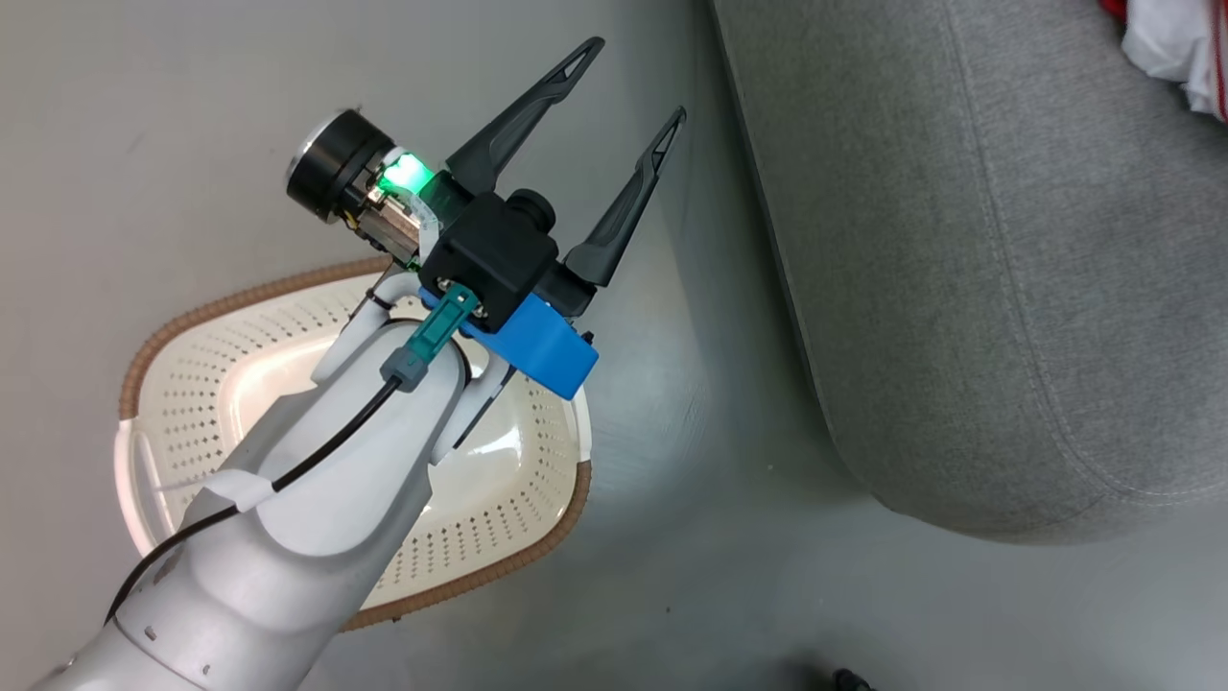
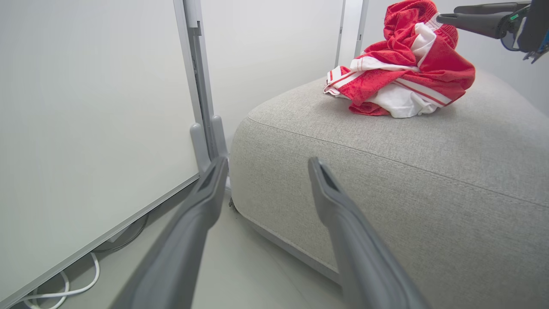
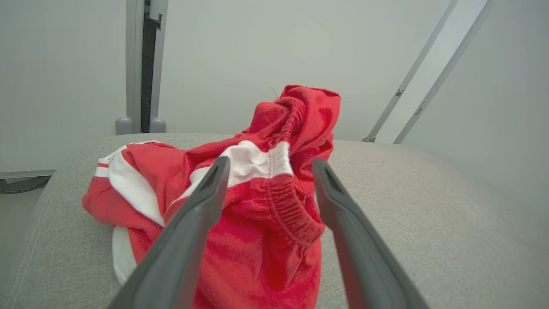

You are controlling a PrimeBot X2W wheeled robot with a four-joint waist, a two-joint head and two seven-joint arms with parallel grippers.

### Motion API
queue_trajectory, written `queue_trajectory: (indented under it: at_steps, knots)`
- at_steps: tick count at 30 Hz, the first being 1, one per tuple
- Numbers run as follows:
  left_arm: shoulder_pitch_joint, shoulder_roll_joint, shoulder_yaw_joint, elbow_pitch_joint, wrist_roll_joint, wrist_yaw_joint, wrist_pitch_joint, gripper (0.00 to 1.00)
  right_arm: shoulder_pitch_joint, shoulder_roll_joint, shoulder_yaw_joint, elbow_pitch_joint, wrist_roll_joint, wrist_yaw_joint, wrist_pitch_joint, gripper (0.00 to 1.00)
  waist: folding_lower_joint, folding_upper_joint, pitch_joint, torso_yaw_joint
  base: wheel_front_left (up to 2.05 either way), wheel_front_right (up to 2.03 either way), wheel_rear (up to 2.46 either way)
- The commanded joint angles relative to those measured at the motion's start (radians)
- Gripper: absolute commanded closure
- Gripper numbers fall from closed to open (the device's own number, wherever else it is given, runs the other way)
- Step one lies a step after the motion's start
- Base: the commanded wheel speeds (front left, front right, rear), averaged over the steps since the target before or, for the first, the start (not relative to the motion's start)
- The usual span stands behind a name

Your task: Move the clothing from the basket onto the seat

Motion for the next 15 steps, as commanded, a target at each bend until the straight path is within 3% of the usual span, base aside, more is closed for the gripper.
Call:
queue_trajectory:
  at_steps: [1,7,15]
  knots:
    - [0.013,-0.003,0.008,0.006,-0.006,0.005,-0.008,0.0,0.04,0.013,-0.007,-0.026,-0.01,0.0,-0.001,0.0,0.0,0.0,-0.038,0.002,0.0,0.0,0.0]
    - [0.056,-0.015,0.028,0.025,-0.033,0.021,-0.023,0.0,0.154,0.059,0.006,-0.146,-0.029,0.0,-0.001,0.0,0.0,0.0,-0.122,0.007,0.0,0.0,0.0]
    - [0.166,-0.03,0.119,-0.003,-0.075,0.056,-0.027,0.0,0.257,0.106,0.119,-0.282,-0.03,0.0,-0.001,0.0,0.0,0.0,-0.246,0.039,0.0,0.0,0.0]
